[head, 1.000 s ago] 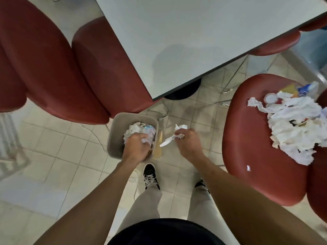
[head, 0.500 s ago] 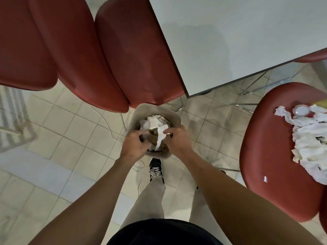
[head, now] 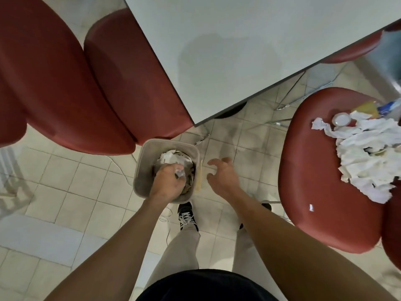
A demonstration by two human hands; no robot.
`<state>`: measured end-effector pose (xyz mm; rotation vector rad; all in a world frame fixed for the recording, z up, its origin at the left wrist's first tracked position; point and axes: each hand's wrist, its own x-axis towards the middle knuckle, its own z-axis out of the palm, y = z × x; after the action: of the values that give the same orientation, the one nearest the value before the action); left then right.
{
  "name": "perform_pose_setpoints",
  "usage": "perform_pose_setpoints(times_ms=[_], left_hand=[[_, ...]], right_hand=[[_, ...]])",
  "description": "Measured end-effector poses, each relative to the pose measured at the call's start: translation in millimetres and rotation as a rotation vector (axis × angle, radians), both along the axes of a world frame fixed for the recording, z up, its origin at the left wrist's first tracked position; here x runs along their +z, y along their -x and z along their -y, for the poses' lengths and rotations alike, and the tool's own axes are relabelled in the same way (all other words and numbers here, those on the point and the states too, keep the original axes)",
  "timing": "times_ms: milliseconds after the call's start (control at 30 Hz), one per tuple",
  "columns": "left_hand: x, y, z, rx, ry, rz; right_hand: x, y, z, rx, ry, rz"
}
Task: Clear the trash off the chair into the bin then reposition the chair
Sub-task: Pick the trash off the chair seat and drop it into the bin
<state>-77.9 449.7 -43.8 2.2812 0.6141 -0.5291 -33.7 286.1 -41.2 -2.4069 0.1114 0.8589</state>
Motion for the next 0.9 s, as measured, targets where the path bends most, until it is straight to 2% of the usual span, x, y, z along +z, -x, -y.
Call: perform_pose_setpoints(times_ms=[300, 433, 733, 900], left_hand=[[5.8, -35.5, 94.5, -0.174, 0.037, 0.027], [6.9, -51.8, 135.8, -0.251, -0.038, -0.002], [-5.7, -110.6, 297.7, -0.546, 0.0, 0.028], [-16.3, -145.3, 386.1, -0.638, 0.085, 0.05]], right_hand=[[4.9, -8.9, 105.5, -0.173, -0.031, 0.0], [7.1, -10.9, 152.1, -0.226, -0.034, -0.005], [1.1, -27.2, 321.7, -0.49, 0.036, 0.019], [-9.1, -39.4, 407.9, -0.618, 0.02, 0.026]])
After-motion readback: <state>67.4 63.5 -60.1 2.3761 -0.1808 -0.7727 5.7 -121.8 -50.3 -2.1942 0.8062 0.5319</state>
